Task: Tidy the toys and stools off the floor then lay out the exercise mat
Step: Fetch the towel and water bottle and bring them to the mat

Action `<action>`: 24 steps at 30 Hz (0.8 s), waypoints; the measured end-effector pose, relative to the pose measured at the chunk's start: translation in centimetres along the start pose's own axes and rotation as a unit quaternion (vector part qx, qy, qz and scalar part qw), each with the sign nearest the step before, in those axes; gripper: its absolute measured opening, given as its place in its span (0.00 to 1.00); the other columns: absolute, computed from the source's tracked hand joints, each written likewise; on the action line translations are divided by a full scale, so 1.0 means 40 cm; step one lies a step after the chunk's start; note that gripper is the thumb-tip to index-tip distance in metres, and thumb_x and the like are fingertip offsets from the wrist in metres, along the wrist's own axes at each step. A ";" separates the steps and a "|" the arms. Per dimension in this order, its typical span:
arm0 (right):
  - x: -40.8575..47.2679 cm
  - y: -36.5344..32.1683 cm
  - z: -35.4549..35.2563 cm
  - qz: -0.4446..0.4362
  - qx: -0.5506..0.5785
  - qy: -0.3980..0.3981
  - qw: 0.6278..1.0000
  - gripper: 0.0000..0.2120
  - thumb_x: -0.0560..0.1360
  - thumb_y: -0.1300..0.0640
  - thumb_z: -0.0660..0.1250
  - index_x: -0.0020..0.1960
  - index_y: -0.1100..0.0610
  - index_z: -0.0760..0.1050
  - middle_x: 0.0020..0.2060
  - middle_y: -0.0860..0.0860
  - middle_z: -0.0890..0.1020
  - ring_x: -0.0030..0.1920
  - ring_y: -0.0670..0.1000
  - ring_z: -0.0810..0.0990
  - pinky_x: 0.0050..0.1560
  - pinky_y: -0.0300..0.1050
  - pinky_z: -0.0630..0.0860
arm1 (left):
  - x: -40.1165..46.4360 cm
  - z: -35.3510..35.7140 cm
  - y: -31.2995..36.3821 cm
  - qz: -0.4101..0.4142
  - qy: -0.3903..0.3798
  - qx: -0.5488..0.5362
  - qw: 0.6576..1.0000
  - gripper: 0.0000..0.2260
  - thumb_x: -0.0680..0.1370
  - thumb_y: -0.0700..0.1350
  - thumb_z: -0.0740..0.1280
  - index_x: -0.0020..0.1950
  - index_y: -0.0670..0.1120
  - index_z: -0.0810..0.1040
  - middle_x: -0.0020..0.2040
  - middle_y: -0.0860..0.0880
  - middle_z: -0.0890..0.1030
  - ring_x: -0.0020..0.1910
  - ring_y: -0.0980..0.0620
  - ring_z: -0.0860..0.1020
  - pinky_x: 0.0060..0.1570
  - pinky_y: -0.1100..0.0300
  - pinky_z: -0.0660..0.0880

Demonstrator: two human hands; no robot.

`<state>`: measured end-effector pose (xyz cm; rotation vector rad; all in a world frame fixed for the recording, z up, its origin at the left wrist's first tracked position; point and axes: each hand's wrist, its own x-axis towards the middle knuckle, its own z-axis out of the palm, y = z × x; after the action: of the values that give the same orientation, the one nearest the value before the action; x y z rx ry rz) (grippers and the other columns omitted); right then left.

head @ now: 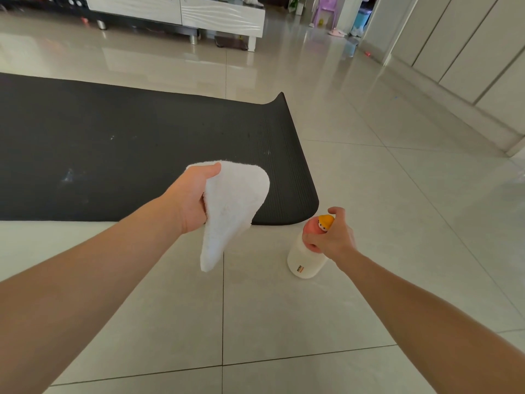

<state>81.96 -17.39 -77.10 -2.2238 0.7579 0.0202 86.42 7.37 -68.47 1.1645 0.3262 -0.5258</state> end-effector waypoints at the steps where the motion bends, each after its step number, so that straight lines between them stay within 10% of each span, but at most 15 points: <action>1: 0.000 0.003 0.001 0.001 0.003 0.000 1.000 0.37 0.68 0.57 0.74 0.69 0.50 0.57 0.50 0.51 0.70 0.49 0.53 0.71 0.42 0.45 0.72 | 0.001 -0.001 0.000 0.000 0.001 0.000 1.000 0.16 0.80 0.47 0.60 0.65 0.44 0.74 0.57 0.46 0.81 0.49 0.49 0.80 0.42 0.54 0.74; 8: 0.003 0.012 -0.016 0.046 0.029 -0.027 0.998 0.37 0.67 0.54 0.74 0.69 0.52 0.58 0.58 0.54 0.70 0.53 0.54 0.71 0.44 0.45 0.74 | 0.006 -0.006 0.004 0.002 0.002 0.003 1.000 0.16 0.80 0.47 0.60 0.66 0.44 0.73 0.54 0.46 0.81 0.49 0.49 0.79 0.42 0.54 0.74; 13: 0.007 -0.107 -0.062 -0.056 0.009 0.059 0.997 0.37 0.71 0.38 0.65 0.72 0.57 0.61 0.71 0.53 0.65 0.71 0.55 0.63 0.71 0.57 0.59 | 0.004 -0.016 0.022 -0.002 -0.008 0.032 0.999 0.16 0.79 0.47 0.61 0.64 0.43 0.74 0.49 0.46 0.82 0.47 0.47 0.80 0.42 0.53 0.75; 20: -0.030 -0.271 -0.038 -0.023 0.182 -0.213 0.960 0.25 0.73 0.35 0.60 0.56 0.54 0.77 0.53 0.48 0.81 0.56 0.50 0.77 0.64 0.50 0.65 | -0.008 -0.031 0.057 0.006 -0.036 0.059 0.998 0.09 0.78 0.45 0.62 0.54 0.43 0.78 0.38 0.47 0.85 0.35 0.50 0.84 0.37 0.55 0.77; 24: -0.041 -0.275 -0.018 -0.039 0.274 -0.278 0.920 0.10 0.75 0.50 0.66 0.50 0.56 0.78 0.46 0.50 0.83 0.47 0.48 0.81 0.51 0.42 0.76 | -0.005 -0.052 0.074 0.029 -0.029 0.069 0.997 0.11 0.78 0.44 0.63 0.58 0.42 0.77 0.44 0.46 0.85 0.42 0.49 0.83 0.40 0.55 0.77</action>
<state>86.23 -11.26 -68.82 -1.5884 0.3016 0.3444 87.92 10.20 -66.83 1.2861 0.2085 -0.5374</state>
